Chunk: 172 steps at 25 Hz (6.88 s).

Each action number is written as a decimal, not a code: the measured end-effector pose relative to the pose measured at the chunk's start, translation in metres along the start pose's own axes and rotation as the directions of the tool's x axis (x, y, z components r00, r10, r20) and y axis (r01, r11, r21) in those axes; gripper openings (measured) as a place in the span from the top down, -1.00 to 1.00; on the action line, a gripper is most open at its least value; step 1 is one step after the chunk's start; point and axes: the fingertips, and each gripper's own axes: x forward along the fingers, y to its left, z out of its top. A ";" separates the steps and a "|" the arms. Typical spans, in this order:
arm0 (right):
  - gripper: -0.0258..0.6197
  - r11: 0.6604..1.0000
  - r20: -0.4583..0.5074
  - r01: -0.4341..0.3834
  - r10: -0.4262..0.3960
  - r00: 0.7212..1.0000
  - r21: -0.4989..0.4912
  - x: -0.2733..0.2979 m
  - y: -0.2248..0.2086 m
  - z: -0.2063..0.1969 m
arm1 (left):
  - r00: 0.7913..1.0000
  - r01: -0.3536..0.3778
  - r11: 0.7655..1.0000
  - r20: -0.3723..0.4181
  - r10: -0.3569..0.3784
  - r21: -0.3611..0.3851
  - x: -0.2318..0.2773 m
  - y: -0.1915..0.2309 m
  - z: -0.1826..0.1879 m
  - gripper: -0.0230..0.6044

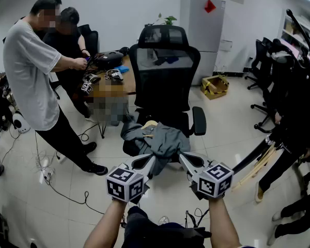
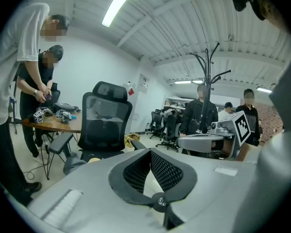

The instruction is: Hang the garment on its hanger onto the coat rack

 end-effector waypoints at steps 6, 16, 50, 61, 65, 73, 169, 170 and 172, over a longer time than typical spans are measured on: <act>0.92 1.000 -0.002 0.009 -0.009 1.000 0.004 0.016 -0.014 0.004 | 1.000 0.002 1.000 0.007 -0.002 0.004 0.010 0.014 0.007 0.92; 0.92 0.999 -0.048 0.041 -0.040 0.998 0.024 0.079 -0.054 0.004 | 0.999 0.035 0.999 -0.025 -0.036 -0.028 0.063 0.079 0.015 0.92; 0.28 0.990 -0.394 0.036 0.022 0.919 0.139 0.304 -0.266 -0.078 | 0.972 0.010 0.994 -0.233 -0.037 -0.112 0.258 0.255 -0.018 0.92; 0.19 0.983 -0.678 -0.112 0.182 0.712 0.146 0.376 -0.347 -0.231 | 0.943 -0.036 0.984 -0.331 -0.025 -0.175 0.311 0.271 -0.099 0.92; 0.19 0.962 -0.734 -0.200 0.272 0.622 0.186 0.394 -0.347 -0.271 | 0.937 -0.081 0.975 -0.351 0.003 -0.206 0.317 0.282 -0.119 0.92; 0.48 0.915 -0.785 -0.282 0.395 0.477 0.289 0.405 -0.341 -0.314 | 0.931 -0.130 0.959 -0.365 0.031 -0.250 0.325 0.284 -0.137 0.92; 0.66 0.281 0.112 0.958 -0.951 0.287 -0.064 -0.302 -0.070 0.219 | 0.473 0.790 0.369 -0.105 -0.874 0.489 0.166 -0.248 0.203 0.92; 0.66 0.256 0.103 0.965 -0.960 0.260 -0.057 -0.304 -0.080 0.223 | 0.454 0.800 0.349 -0.114 -0.884 0.489 0.171 -0.250 0.208 0.92; 0.66 0.212 0.083 0.977 -0.973 0.214 -0.039 -0.307 -0.100 0.231 | 0.417 0.819 0.311 -0.126 -0.900 0.481 0.181 -0.254 0.219 0.92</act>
